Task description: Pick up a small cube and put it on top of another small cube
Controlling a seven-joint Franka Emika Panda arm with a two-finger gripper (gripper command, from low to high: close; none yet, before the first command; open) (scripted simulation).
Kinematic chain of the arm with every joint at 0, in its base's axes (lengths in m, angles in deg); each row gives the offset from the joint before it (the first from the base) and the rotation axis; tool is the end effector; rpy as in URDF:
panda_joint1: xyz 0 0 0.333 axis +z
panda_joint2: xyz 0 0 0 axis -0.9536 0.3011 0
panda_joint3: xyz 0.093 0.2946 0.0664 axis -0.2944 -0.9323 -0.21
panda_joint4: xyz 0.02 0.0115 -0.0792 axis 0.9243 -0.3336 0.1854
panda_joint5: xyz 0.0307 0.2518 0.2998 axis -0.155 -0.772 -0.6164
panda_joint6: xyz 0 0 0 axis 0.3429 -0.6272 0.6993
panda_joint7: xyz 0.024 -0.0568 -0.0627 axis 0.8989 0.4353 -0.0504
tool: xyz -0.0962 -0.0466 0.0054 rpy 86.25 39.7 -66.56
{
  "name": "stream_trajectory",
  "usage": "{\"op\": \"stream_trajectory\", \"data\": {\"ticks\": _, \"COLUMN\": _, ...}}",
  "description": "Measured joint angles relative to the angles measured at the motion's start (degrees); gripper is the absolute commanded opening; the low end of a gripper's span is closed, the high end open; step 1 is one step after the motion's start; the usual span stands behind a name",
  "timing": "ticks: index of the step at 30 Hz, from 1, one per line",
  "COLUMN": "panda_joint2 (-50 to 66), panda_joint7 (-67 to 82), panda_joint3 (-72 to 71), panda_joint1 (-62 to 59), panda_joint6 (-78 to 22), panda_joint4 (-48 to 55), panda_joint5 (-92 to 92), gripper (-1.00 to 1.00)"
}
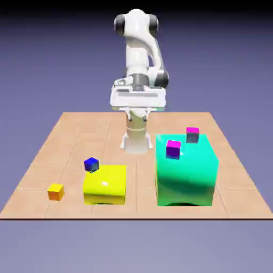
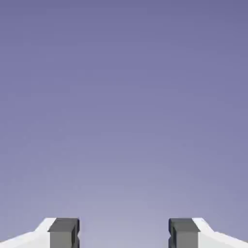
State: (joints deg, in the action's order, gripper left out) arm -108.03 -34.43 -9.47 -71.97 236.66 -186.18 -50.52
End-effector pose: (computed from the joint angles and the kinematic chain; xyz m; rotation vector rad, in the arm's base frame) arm 0.3987 -0.0086 0.4498 -2.5038 0.9786 -0.9977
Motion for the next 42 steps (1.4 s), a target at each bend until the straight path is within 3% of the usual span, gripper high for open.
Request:
{"op": "stream_trajectory", "data": {"ticks": 27, "panda_joint2": 56.06, "panda_joint7": 49.77, "panda_joint3": 32.6, "panda_joint1": -4.0, "panda_joint6": -21.58, "panda_joint4": 29.8, "panda_joint5": -33.56, "gripper": 0.0}}
{"op": "stream_trajectory", "data": {"ticks": 32, "panda_joint2": 64.36, "panda_joint7": 55.46, "panda_joint3": 24.85, "panda_joint1": -10.08, "panda_joint6": -16.81, "panda_joint4": 33.29, "panda_joint5": -41.31, "gripper": 0.0}}
{"op": "stream_trajectory", "data": {"ticks": 33, "panda_joint2": 65.83, "panda_joint7": 56.46, "panda_joint3": 23.48, "panda_joint1": -11.15, "panda_joint6": -15.96, "panda_joint4": 33.91, "panda_joint5": -42.67, "gripper": -1.0}}
{"op": "stream_trajectory", "data": {"ticks": 42, "panda_joint2": 53.99, "panda_joint7": 49.98, "panda_joint3": 31.77, "panda_joint1": -2.23, "panda_joint6": -23.28, "panda_joint4": 29.72, "panda_joint5": -31.88, "gripper": -1.0}}
